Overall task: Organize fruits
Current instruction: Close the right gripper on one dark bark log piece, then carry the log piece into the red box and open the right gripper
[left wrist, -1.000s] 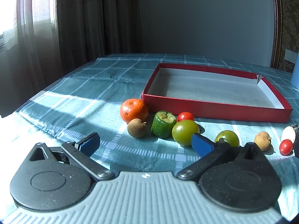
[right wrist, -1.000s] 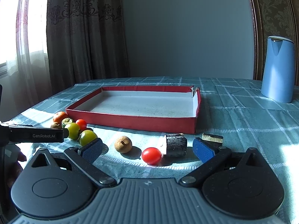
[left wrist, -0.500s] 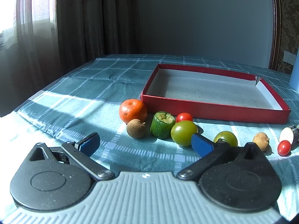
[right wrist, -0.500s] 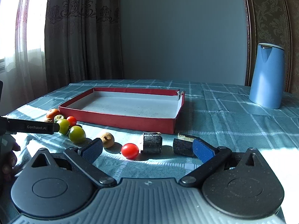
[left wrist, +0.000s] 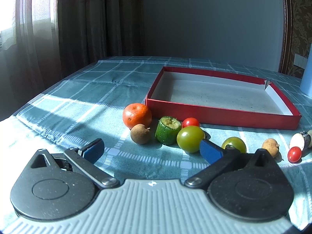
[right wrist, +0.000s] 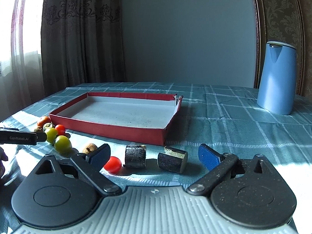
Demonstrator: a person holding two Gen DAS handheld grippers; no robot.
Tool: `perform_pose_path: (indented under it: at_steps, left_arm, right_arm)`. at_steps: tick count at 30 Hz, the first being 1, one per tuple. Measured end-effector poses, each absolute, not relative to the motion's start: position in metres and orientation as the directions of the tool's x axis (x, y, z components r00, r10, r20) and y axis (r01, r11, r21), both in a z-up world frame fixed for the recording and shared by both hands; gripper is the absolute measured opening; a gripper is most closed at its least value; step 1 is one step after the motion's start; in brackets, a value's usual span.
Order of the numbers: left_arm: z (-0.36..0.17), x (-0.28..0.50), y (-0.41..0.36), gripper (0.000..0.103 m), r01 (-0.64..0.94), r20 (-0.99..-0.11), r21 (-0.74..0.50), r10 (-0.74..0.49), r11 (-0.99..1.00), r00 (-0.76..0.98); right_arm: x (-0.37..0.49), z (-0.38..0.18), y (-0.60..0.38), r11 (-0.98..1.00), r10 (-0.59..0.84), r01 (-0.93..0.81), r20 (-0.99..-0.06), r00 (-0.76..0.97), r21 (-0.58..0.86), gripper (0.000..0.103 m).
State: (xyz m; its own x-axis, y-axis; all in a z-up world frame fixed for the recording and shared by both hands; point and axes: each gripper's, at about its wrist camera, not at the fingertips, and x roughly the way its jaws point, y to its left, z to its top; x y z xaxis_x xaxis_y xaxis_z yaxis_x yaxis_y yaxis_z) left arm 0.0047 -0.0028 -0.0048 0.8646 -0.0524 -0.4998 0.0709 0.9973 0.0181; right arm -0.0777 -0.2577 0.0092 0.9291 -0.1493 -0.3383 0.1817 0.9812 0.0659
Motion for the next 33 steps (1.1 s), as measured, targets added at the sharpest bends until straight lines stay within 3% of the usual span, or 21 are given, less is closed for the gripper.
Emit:
perform_pose_path:
  at_steps: [4, 5, 7, 8, 20, 21, 22, 28, 33]
  left_arm:
    - [-0.005, 0.004, -0.003, 0.103, 0.073, -0.5, 0.017, -0.054, 0.997, 0.864]
    - [-0.005, 0.004, -0.003, 0.103, 0.073, -0.501, 0.017, -0.055, 0.997, 0.864]
    - [-0.005, 0.005, -0.003, 0.103, 0.073, -0.502, 0.018, -0.055, 0.997, 0.863]
    - [-0.005, 0.005, -0.003, 0.103, 0.073, -0.502, 0.018, -0.055, 0.997, 0.863]
    - [-0.005, 0.004, -0.003, 0.103, 0.073, -0.502, 0.016, -0.055, 0.997, 0.863]
    - [-0.005, 0.004, -0.004, 0.103, 0.073, -0.501, 0.016, -0.055, 0.997, 0.864]
    - [-0.005, 0.004, -0.004, 0.103, 0.073, -0.501, 0.017, -0.055, 0.997, 0.864]
    - [-0.005, 0.004, -0.003, 0.103, 0.073, -0.501, 0.017, -0.055, 0.997, 0.863]
    - [-0.005, 0.004, -0.003, 0.103, 0.072, -0.501, 0.019, -0.053, 0.997, 0.864]
  right_arm:
    - [-0.073, 0.007, -0.269, 0.975, -0.177, 0.215, -0.383, 0.907, 0.058, 0.078]
    - [-0.072, 0.006, -0.27, 0.975, -0.179, 0.215, -0.394, 0.902, 0.049, 0.074]
    - [-0.068, 0.003, -0.272, 0.978, -0.158, 0.2, -0.418, 0.895, 0.058, 0.053]
    - [-0.067, 0.003, -0.273, 0.979, -0.154, 0.196, -0.426, 0.891, 0.056, 0.051]
    - [-0.043, -0.003, -0.28, 0.976, -0.142, 0.206, -0.49, 0.86, 0.077, 0.05]
    - [-0.042, -0.003, -0.28, 0.976, -0.139, 0.203, -0.49, 0.86, 0.08, 0.046]
    - [-0.043, -0.003, -0.28, 0.976, -0.137, 0.202, -0.487, 0.862, 0.081, 0.038]
    - [-0.05, 0.002, -0.279, 0.973, -0.155, 0.214, -0.45, 0.88, 0.083, 0.037]
    - [-0.049, 0.038, -0.277, 0.979, -0.126, 0.173, -0.343, 0.931, 0.107, 0.037]
